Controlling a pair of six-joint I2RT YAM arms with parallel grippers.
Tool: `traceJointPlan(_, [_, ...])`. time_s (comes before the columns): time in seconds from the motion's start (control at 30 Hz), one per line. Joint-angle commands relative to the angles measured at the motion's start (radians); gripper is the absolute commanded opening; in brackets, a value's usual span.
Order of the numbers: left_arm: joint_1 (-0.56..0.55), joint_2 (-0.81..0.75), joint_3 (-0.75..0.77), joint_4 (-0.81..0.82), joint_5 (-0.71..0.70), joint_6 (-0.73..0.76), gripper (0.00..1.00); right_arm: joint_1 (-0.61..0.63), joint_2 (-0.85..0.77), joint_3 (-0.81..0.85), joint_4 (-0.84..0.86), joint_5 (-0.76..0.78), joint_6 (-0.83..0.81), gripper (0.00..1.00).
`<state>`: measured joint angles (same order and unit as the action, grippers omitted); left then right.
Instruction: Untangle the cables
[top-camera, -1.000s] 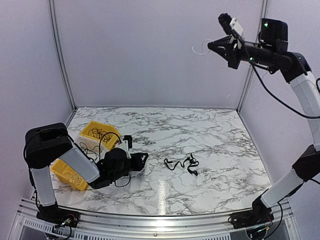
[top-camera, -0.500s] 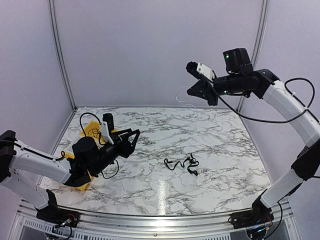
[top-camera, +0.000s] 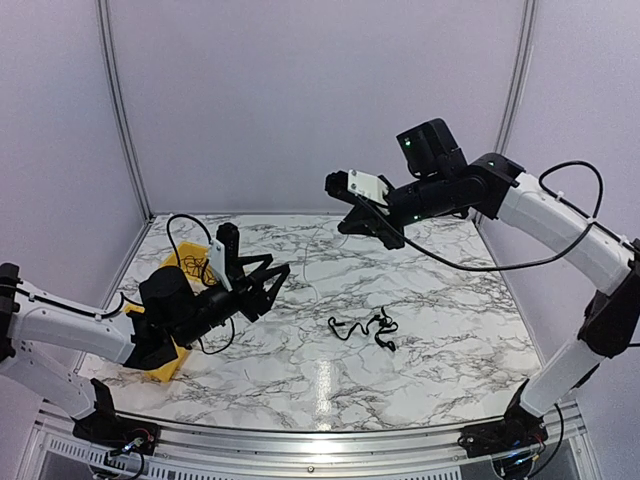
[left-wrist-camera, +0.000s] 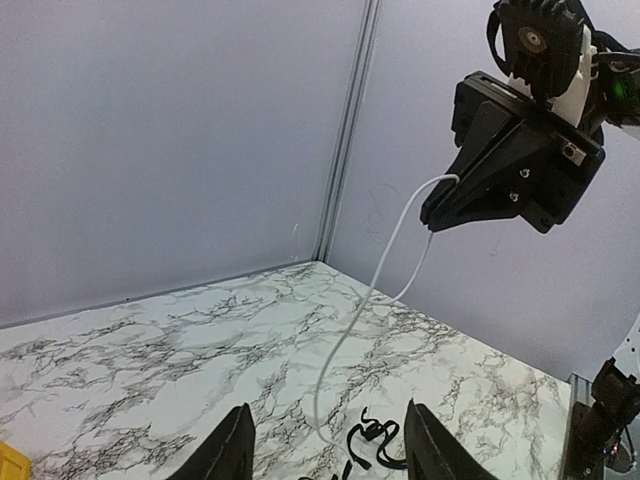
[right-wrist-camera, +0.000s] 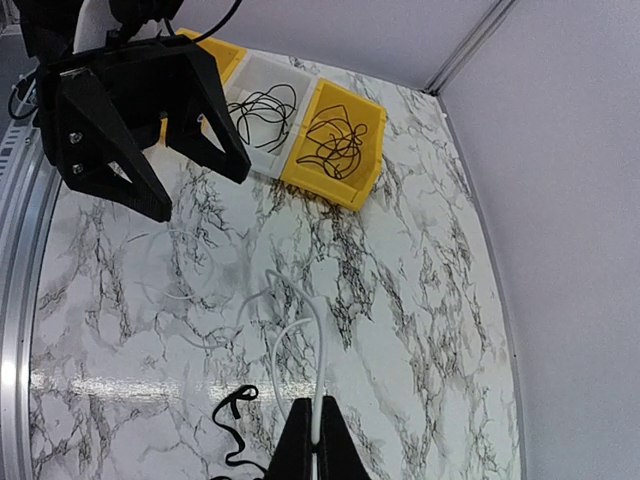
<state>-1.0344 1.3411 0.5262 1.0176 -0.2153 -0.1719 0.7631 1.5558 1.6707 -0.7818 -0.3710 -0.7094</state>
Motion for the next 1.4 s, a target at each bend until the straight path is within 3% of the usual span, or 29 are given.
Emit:
traceJointPlan(0.0, [-0.003, -0.008, 0.047, -0.021, 0.113, 0.057, 0.52, 0.046, 0.027, -0.005, -0.019, 0.022, -0.005, 0.0])
traceJointPlan(0.43, [-0.003, 0.111, 0.183, -0.092, 0.193, 0.154, 0.5, 0.103, 0.085, 0.019, -0.034, 0.021, 0.008, 0.0])
traceJointPlan(0.53, [-0.003, 0.129, 0.2, -0.097, 0.17, 0.15, 0.39, 0.105, 0.086, 0.018, -0.036, 0.022, 0.008, 0.0])
traceJointPlan(0.7, [-0.003, 0.121, 0.197, -0.099, 0.124, 0.15, 0.1, 0.104, 0.073, -0.006, -0.024, 0.034, 0.005, 0.0])
traceJointPlan(0.77, [-0.002, 0.11, 0.193, -0.107, 0.098, 0.15, 0.04, 0.104, 0.066, -0.022, -0.012, 0.045, 0.004, 0.0])
traceJointPlan(0.8, [-0.001, 0.098, 0.195, -0.12, 0.078, 0.151, 0.02, 0.105, 0.064, -0.032, -0.003, 0.056, 0.005, 0.05])
traceJointPlan(0.93, [0.0, 0.02, 0.214, -0.27, -0.029, 0.165, 0.0, 0.102, 0.032, -0.097, 0.037, 0.105, 0.019, 0.37])
traceJointPlan(1.0, [0.002, -0.038, 0.22, -0.355, -0.091, 0.166, 0.0, 0.092, 0.003, -0.153, 0.071, 0.113, 0.028, 0.46])
traceJointPlan(1.17, [0.006, -0.194, 0.264, -0.638, -0.245, 0.15, 0.0, 0.027, -0.043, -0.288, 0.139, 0.079, 0.044, 0.53])
traceJointPlan(1.37, [0.013, -0.326, 0.398, -1.103, -0.464, -0.023, 0.0, -0.061, -0.042, -0.413, 0.241, 0.012, 0.067, 0.54])
